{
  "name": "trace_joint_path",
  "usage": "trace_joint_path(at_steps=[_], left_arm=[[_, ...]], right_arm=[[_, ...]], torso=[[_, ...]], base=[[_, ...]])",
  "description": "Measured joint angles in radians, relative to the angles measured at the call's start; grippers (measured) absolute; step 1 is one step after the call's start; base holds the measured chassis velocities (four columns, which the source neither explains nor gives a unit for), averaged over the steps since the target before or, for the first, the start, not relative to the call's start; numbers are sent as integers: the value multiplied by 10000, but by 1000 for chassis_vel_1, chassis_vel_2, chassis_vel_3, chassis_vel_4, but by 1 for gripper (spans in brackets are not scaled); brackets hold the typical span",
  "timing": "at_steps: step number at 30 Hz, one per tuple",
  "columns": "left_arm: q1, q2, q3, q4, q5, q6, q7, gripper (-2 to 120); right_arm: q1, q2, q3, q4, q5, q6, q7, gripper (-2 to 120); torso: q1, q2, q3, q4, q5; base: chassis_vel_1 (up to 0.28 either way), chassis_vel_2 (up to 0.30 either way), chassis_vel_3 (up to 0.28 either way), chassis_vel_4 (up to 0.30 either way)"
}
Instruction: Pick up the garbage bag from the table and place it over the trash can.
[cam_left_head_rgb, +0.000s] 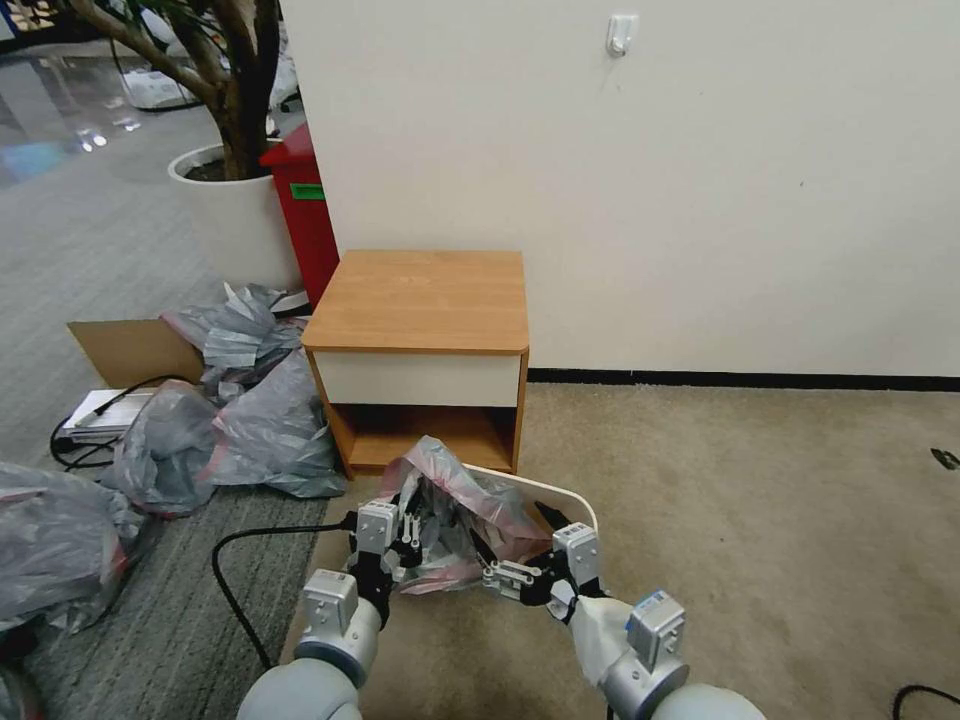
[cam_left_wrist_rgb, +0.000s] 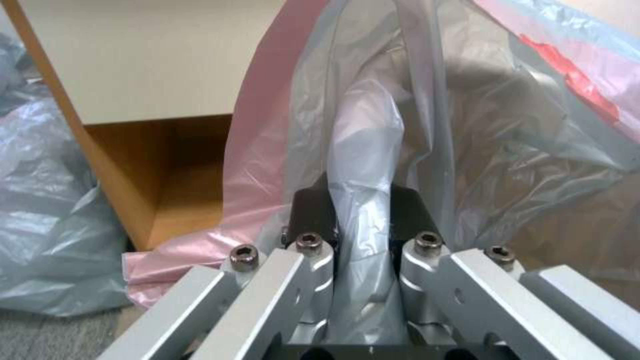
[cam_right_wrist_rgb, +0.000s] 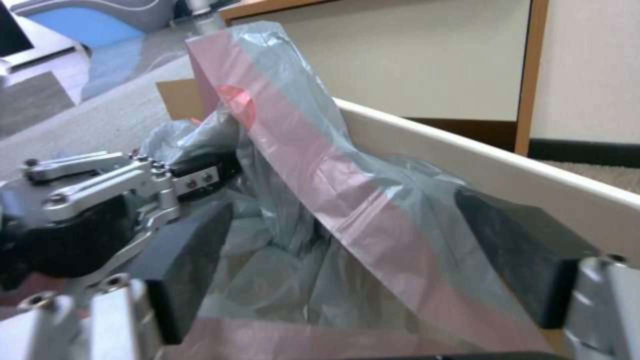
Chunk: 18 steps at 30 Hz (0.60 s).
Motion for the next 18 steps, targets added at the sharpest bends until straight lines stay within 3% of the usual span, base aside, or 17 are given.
trace_joint_path(at_steps=[2,4,15,18], left_arm=[[-3,2,40,-31,41,-8,33,9],[8,11,69,-93,72,-15,87,9],[61,-105,137,-202,-245,31,104,9],[80,-124,144,-173,-250,41,99,9]], right_arm=[[92,60,-85,-137,-89,108,52,79],[214,129,-182,-296,-225,303,262,65],[198,165,-226,-462,-408,804,587,32],[181,169,-170,-454,-436,920,590,18]], torso=[[0,0,0,0,0],[0,0,0,0,0],[0,0,0,0,0],[0,0,0,0,1]], base=[[0,0,0,0],[0,0,0,0],[0,0,0,0],[0,0,0,0]])
